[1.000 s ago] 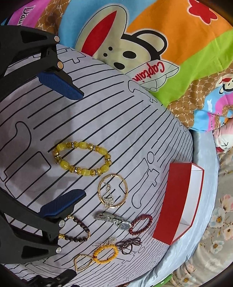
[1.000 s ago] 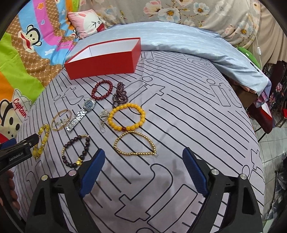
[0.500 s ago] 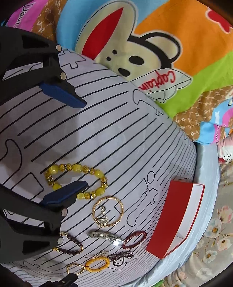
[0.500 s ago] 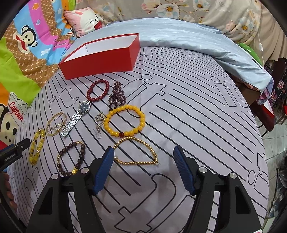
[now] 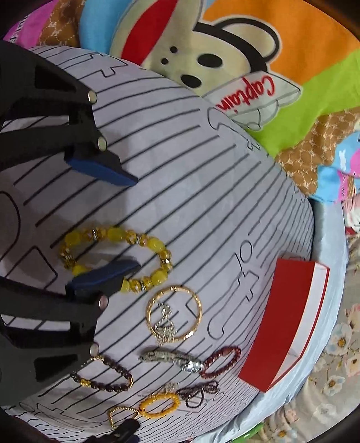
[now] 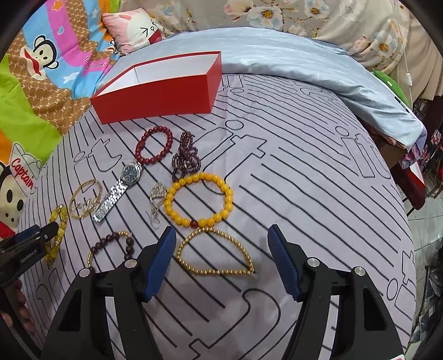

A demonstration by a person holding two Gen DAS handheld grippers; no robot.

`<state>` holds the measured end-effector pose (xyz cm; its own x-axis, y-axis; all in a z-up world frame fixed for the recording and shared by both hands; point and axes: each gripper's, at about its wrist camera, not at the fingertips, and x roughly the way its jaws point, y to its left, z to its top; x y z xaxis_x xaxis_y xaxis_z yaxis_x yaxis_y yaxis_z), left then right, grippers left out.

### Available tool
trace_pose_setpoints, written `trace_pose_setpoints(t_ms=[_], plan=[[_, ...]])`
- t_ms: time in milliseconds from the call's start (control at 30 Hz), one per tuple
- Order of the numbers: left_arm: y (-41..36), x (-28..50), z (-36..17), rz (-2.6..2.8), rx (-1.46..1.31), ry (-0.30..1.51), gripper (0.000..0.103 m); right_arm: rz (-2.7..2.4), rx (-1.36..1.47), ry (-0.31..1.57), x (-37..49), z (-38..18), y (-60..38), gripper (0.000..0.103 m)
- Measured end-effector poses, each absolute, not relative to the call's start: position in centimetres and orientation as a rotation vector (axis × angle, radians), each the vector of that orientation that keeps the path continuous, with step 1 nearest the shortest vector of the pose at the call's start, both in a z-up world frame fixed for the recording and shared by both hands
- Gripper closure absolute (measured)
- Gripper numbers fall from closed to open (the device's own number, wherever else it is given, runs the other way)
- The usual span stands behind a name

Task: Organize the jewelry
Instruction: 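Grasp the yellow glass bead bracelet with the left tool while the right tool grasps the amber bead bracelet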

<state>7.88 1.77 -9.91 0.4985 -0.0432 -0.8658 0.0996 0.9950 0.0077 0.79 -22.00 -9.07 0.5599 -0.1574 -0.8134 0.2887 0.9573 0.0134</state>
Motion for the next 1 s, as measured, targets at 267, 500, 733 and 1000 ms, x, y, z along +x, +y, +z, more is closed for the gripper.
trace_pose_setpoints(t_ms=[267,500,733,1000], plan=[[1.3,8.1,-9.6,-0.14,0.044,1.054,0.094,-0.256,0.172,0.955,3.7,-9.9,-23.3,0.057],[1.4,8.0,-9.1,-0.161,0.026,1.059,0.094,-0.252,0.138,0.963,4.8,-10.9,-23.4,0.077],[1.3,7.4,-7.9,-0.172,0.02,1.037,0.094,-0.231,0.144,0.961,4.8,-10.8,-23.4,0.096],[1.3,6.8,-5.6,-0.197,0.007,0.993,0.094,-0.207,0.186,0.898,2.9,-7.8,-23.4,0.096]])
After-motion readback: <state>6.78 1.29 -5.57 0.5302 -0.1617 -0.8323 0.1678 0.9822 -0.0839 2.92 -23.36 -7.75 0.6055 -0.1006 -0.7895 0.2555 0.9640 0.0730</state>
